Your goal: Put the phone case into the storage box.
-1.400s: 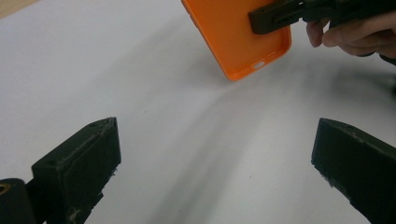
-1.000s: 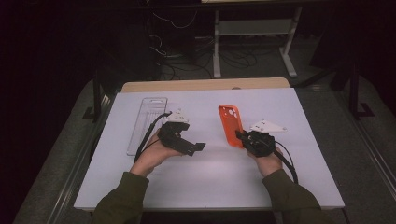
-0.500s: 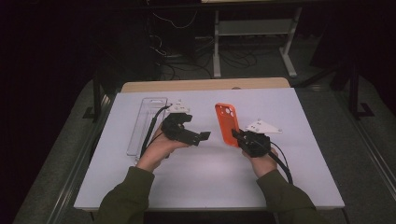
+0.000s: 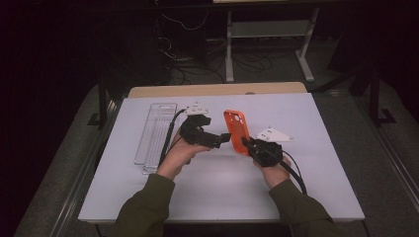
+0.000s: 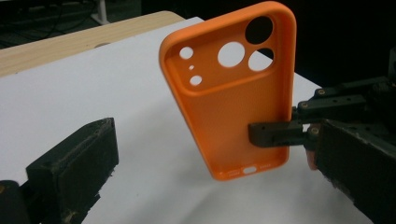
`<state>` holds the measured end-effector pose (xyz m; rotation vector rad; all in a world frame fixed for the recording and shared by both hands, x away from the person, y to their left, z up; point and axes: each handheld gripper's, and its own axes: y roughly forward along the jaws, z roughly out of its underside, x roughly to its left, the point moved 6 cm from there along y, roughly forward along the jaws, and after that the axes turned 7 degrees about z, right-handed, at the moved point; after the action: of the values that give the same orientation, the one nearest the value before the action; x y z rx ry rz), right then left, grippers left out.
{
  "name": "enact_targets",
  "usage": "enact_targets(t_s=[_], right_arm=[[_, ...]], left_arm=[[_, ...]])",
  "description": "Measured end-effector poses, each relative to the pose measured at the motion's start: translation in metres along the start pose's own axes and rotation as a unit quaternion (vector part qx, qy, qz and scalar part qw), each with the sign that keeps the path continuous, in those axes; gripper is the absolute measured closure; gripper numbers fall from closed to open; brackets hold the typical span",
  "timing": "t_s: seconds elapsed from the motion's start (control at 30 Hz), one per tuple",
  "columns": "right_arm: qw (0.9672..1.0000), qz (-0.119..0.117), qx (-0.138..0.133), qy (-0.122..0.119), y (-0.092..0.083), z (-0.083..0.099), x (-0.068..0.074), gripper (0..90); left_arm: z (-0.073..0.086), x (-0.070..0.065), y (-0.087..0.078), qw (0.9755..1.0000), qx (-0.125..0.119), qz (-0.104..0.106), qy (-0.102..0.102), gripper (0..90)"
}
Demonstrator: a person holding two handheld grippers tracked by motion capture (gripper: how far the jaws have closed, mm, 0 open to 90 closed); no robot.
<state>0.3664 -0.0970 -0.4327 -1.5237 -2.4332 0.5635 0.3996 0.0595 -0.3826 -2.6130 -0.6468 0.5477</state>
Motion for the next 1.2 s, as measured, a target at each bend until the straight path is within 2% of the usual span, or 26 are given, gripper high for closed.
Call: enact_targets(t_s=[0.23,0.47,0.67,1.1,1.2], right_arm=[[1.0,0.001,-0.002,-0.008,0.001,0.0,0.002,81.5],[1.0,-0.003,0.008,-0.004,0.0,0.002,0.005,81.5],[1.0,-0.003,0.005,-0.007,0.0,0.002,0.005,81.5],[0.9999,-0.008,0.005,-0.006,0.0,0.002,0.009,81.5],[0.9999,-0.011,0.004,-0.002,0.0,0.002,0.01,81.5]], left_arm=[[-0.004,-0.002,0.008,0.9999,-0.011,-0.001,-0.004,0.0],[-0.008,-0.001,0.014,0.9997,-0.021,-0.007,-0.011,0.0],[-0.01,-0.001,0.019,0.9996,-0.023,-0.01,-0.01,0.0],[-0.014,-0.006,0.034,0.9994,-0.033,-0.001,-0.014,0.0],[-0.016,-0.006,0.037,0.999,-0.04,0.002,-0.022,0.0]])
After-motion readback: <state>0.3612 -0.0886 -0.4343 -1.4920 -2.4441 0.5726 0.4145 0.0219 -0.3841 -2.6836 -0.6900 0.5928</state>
